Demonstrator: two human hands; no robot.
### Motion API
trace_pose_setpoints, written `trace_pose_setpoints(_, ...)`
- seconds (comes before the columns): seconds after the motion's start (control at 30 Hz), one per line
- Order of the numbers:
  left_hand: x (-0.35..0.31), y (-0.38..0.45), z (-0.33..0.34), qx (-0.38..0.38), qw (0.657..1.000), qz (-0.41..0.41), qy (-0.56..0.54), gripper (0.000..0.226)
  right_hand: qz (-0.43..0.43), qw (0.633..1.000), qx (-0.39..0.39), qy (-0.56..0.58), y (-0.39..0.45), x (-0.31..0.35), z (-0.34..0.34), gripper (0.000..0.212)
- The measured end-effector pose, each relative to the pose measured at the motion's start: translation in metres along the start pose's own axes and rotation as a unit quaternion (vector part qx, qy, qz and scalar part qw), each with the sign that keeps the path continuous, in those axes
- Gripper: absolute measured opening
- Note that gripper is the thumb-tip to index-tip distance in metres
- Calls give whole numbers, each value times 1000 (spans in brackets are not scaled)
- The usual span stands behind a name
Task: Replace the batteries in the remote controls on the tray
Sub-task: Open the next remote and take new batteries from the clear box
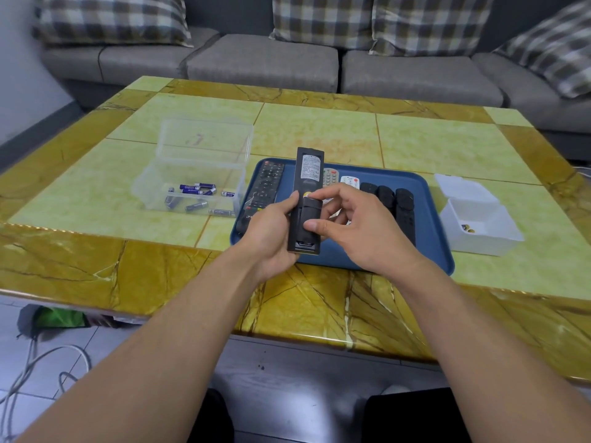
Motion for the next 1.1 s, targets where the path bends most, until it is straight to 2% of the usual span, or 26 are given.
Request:
trace_pose_setpoints(0.37,-1,-8,8,-22,997,40,67,46,34,997,-55,-52,-3,0,-10,36)
trace_pose_setpoints(0.43,-1,-8,8,-26,996,48,70,46,53,996,-67,-18,-4,-2,-10,36)
trace_pose_setpoints(0.57,-5,-6,10,-31,995,76,58,48,75,979,-106,160,-6,0,-12,36)
trace_pose_setpoints(0.7,-8,-8,13,-20,996,90,-6,45,141,939,-143,280,-9,-1,-11,13)
trace_pose_setpoints(0.8,-10,-11,18,1,993,106,-47,36,189,942,-135,240,-12,-8,-6,20)
trace_pose_setpoints(0.9,-10,-10,18,10,991,129,-47,39,210,951,-103,203,-14,-7,1,30)
trace_pose_setpoints(1.1,-6,-12,21,20,988,154,4,42,263,922,-96,268,-17,-1,17,39)
Point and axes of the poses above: each hand's wrist, its own y-axis towards the middle knuckle, its own z-axis out of the palm, x = y × z, the point moved 3 cm from there along y, towards the middle knuckle, and after that the axes turned 14 degrees about -z, right-handed, at the moved point
